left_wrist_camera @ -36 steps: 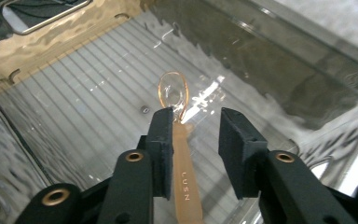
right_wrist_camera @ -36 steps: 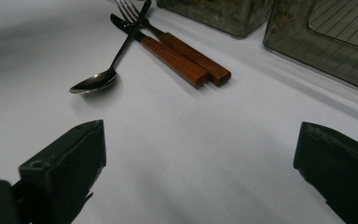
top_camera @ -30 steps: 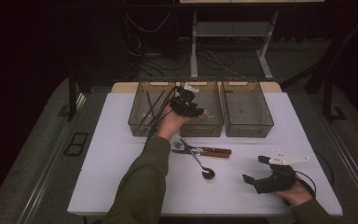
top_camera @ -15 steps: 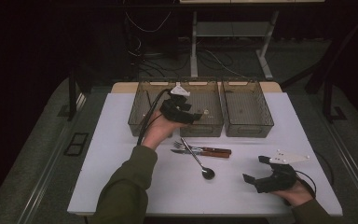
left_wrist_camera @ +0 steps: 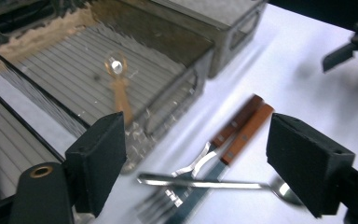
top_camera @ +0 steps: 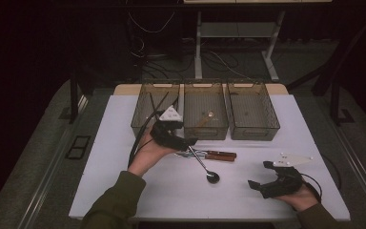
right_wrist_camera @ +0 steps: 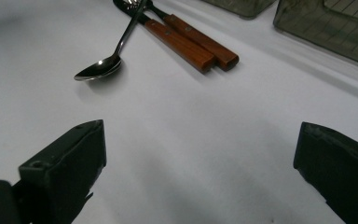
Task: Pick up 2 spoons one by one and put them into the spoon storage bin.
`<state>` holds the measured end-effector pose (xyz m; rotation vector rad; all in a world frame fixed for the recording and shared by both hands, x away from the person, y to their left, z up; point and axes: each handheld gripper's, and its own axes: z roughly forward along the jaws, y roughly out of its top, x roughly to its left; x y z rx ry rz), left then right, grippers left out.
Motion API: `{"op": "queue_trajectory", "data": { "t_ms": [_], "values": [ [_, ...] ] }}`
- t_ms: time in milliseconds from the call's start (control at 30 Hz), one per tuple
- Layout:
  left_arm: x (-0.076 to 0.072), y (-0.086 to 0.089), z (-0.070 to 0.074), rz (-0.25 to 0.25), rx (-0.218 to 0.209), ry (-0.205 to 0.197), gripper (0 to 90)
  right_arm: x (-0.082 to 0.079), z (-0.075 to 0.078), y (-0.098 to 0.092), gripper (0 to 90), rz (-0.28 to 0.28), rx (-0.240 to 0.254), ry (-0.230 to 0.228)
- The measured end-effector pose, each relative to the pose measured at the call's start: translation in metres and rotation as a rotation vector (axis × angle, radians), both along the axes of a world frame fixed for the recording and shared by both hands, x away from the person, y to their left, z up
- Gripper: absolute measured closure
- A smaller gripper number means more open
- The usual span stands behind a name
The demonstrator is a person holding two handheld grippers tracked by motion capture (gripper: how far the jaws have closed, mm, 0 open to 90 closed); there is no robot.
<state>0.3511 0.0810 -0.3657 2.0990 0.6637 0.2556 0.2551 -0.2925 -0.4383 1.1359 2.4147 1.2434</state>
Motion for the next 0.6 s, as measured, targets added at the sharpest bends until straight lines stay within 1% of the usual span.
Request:
{"op": "queue_trajectory", "data": {
  "t_ms": [33,67,100,133,167,233,333,433,533,600],
  "values": [
    [-0.004,0.003,-0.002,0.000,0.001,-0.004,18.4,-0.001,0.001,0.000,4.1,0.001,0.004,0.015],
    [-0.008,0.005,-0.004,0.001,0.002,-0.007,17.9,0.000,0.001,0.000,4.1,0.007,0.000,0.003],
    [-0.012,0.008,-0.007,0.001,0.000,-0.014,17.2,0.000,0.001,0.001,4.1,0.008,-0.002,0.004],
    [-0.015,0.012,-0.009,0.003,-0.005,-0.013,16.7,0.000,0.001,0.001,4.1,0.009,0.000,0.013],
    [-0.019,0.015,-0.013,0.005,-0.018,-0.014,15.9,0.000,0.001,0.001,4.1,0.008,-0.002,0.003],
    [-0.026,0.022,-0.019,0.002,-0.018,-0.018,14.5,0.000,0.001,0.002,4.3,0.010,-0.001,0.007],
    [-0.036,0.034,-0.028,0.013,-0.038,-0.016,13.5,0.000,0.002,0.002,5.5,0.011,-0.002,0.015],
    [-0.045,0.044,-0.034,0.022,-0.040,-0.021,12.4,0.000,0.002,0.002,6.5,0.016,0.000,0.021],
    [-0.054,0.053,-0.039,0.034,-0.051,-0.025,9.9,0.000,0.002,0.003,7.1,0.019,0.005,0.028],
    [-0.058,0.059,-0.043,0.043,-0.055,-0.023,8.1,-0.001,0.003,0.004,11.6,0.027,0.008,0.033]
  ]
}}
